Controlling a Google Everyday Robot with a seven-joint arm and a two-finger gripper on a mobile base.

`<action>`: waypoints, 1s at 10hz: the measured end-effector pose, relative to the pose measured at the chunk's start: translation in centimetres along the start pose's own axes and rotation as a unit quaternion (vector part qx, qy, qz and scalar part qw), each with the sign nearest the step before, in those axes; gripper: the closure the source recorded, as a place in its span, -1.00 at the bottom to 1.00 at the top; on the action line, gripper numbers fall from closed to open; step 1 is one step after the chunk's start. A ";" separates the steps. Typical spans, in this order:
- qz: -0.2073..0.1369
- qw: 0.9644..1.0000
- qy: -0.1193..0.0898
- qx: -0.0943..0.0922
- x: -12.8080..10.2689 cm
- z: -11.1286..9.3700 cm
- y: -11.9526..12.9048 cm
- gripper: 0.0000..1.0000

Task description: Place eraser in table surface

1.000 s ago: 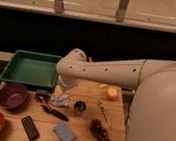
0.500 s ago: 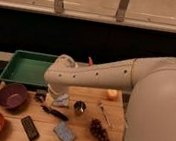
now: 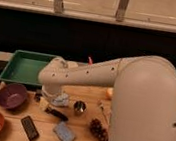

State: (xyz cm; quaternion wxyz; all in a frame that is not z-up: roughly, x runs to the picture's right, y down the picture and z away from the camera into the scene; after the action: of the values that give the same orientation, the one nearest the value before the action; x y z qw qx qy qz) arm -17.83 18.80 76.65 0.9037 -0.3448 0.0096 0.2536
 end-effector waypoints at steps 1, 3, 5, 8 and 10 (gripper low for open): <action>-0.019 1.000 0.002 -0.007 -0.7 0.7 1.7 -0.39; -0.057 0.998 0.002 -0.017 -1.9 1.5 5.6 -0.39; -0.081 0.997 -0.003 -0.013 -2.2 1.3 7.7 -0.39; -0.102 0.995 -0.009 -0.014 -2.2 1.2 9.9 -0.39; -0.107 0.994 -0.007 -0.015 -2.2 1.3 10.1 -0.39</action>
State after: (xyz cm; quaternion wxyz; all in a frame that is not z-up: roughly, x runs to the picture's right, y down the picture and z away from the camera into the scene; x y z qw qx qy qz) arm -24.69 25.01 71.79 0.9204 -0.3555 -0.0378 0.1586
